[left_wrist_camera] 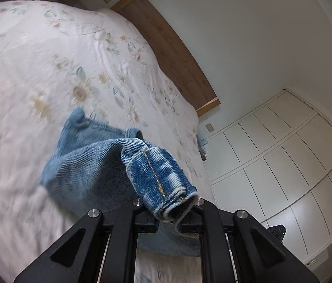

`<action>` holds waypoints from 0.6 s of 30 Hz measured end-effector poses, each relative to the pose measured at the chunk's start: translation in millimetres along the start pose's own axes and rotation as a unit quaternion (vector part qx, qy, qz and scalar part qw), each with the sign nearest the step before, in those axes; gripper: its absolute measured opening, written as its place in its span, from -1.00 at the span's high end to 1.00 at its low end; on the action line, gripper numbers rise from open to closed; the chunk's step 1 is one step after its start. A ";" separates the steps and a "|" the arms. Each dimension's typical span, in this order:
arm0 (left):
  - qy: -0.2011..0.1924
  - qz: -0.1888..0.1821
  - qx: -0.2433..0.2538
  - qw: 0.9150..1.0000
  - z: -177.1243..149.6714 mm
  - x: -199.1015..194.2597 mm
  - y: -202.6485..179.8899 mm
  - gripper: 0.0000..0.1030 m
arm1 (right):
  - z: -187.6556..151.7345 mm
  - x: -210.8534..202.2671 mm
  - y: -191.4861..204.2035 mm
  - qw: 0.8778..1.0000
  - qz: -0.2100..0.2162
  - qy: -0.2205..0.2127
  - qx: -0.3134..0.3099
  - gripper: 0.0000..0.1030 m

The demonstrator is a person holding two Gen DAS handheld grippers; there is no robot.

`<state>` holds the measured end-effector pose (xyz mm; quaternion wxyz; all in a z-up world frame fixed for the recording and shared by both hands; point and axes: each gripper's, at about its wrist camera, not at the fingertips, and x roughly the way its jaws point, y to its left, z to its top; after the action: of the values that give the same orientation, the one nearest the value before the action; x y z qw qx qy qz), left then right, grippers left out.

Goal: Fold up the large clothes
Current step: 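Lift the hem with both tools and fold it toward the collar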

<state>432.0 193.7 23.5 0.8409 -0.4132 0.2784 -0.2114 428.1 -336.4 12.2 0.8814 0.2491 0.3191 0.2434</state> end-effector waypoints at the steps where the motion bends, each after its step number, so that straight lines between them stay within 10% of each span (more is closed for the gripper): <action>1: -0.001 0.000 0.002 1.000 7.1 9.1 1.0 0.85 | 7.9 6.1 -3.4 1.000 -0.003 -0.004 0.002 0.77; 18: 0.077 0.150 0.021 0.985 59.1 203.1 98.7 0.81 | 63.3 193.9 -121.4 0.984 -0.139 0.062 0.089 0.73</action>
<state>635.8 165.1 -86.5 0.8473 -0.3317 0.3971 -0.1196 635.6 -332.4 -103.0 0.8595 0.2646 0.4247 0.1042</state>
